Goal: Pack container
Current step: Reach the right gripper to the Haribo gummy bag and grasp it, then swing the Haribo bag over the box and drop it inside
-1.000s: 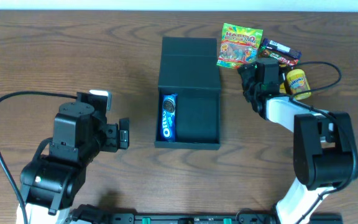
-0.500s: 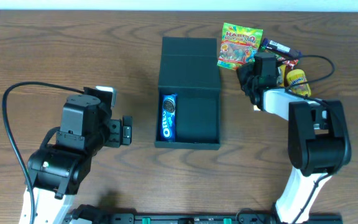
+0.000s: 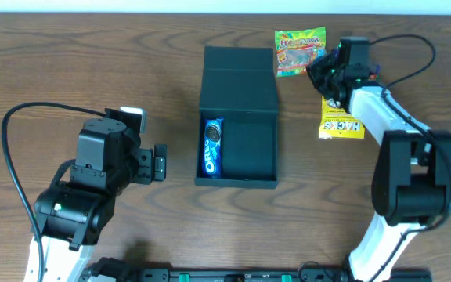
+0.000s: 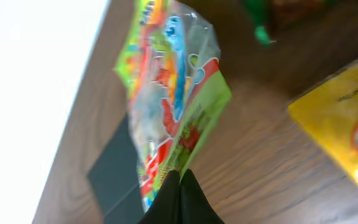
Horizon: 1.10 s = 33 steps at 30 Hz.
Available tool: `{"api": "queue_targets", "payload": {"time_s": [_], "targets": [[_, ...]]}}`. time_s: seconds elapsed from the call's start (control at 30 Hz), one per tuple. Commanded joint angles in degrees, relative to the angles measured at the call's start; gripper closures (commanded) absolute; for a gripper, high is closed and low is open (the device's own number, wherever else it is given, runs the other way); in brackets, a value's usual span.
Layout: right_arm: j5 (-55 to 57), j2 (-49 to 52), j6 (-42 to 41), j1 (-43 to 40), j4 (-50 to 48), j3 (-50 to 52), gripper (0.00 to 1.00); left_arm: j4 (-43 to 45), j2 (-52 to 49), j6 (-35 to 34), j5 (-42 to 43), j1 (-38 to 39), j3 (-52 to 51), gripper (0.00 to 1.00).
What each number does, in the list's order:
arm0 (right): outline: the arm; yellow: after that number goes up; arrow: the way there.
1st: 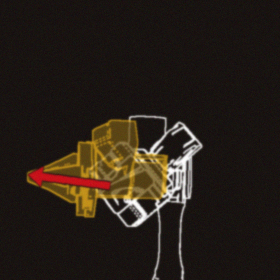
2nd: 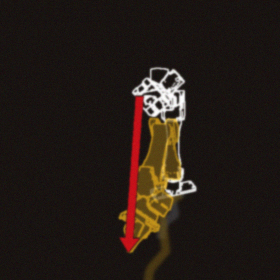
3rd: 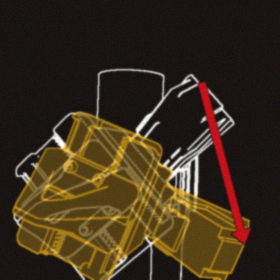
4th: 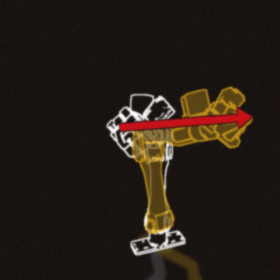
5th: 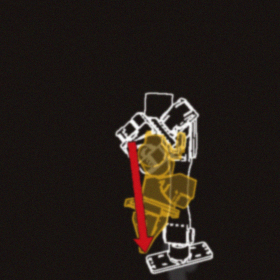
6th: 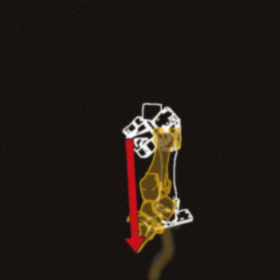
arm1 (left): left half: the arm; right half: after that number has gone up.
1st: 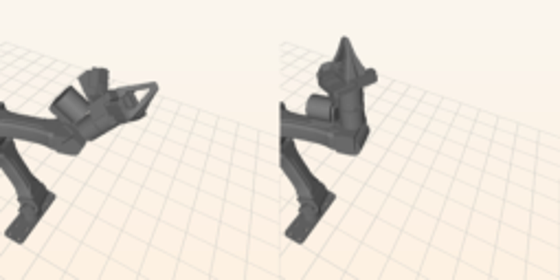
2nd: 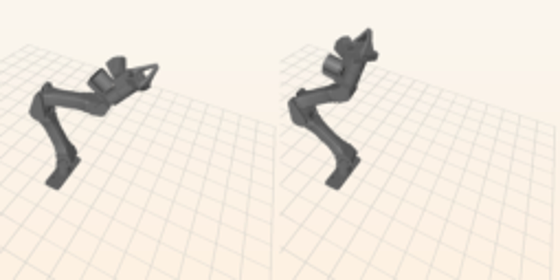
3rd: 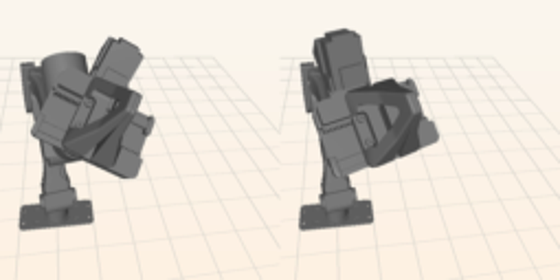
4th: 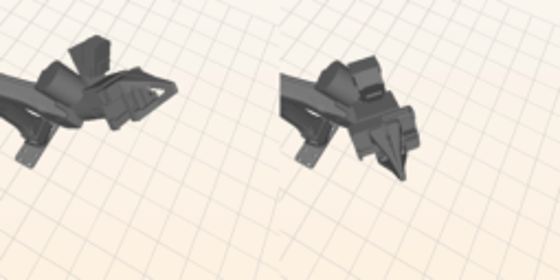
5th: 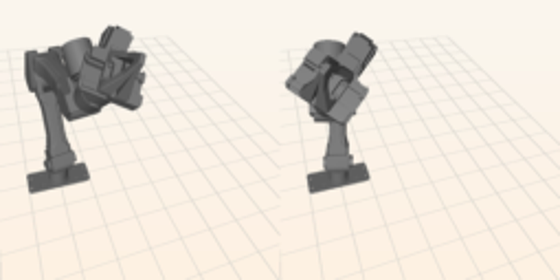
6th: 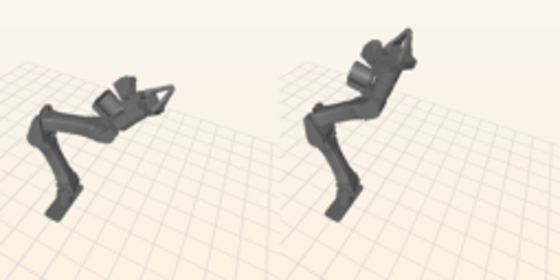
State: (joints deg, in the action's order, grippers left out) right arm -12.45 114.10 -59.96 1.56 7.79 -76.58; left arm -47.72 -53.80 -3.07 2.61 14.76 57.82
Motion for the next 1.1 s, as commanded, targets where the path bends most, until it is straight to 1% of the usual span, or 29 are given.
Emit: {"api": "queue_targets", "payload": {"time_s": [0.0, 0.17, 0.27, 0.5, 0.7, 0.9, 1.07], "targets": [[-2.97, -5.4, 2.19, 0.68, 2.25, -1.53, 0.99, 0.07, 0.07, 0.55, -0.2, -0.24, 1.27, 0.05], [-3.06, -12.02, 6.54, 2.12, 9.05, -1.53, 0.99, 0.11, 0.07, 0.52, -0.17, -0.24, 1.27, 0.05], [-3.06, -15.91, 8.46, 2.84, 11.17, -1.53, 0.99, 0.2, 0.07, 0.52, -0.15, -0.24, 1.27, 0.05], [-3.56, -26.27, 9.49, 4.83, 11.52, -1.55, 0.99, 0.15, 0.07, 0.31, -0.02, -0.24, 1.27, 0.05], [-4.02, -31.98, 9.44, 8.87, 11.54, -1.53, 0.99, 0.17, 0.07, 0.22, 0.0, -0.24, 1.27, 0.05], [-3.26, -32.81, 5.68, 15.93, 12.04, -1.53, 0.99, 0.17, 0.07, -0.37, 0.02, -0.24, 1.27, 0.05], [5.35, -32.76, 0.55, 21.44, 12.74, -1.53, 0.99, 0.15, 0.07, -0.83, 0.46, -0.24, 1.27, 0.05]]}}
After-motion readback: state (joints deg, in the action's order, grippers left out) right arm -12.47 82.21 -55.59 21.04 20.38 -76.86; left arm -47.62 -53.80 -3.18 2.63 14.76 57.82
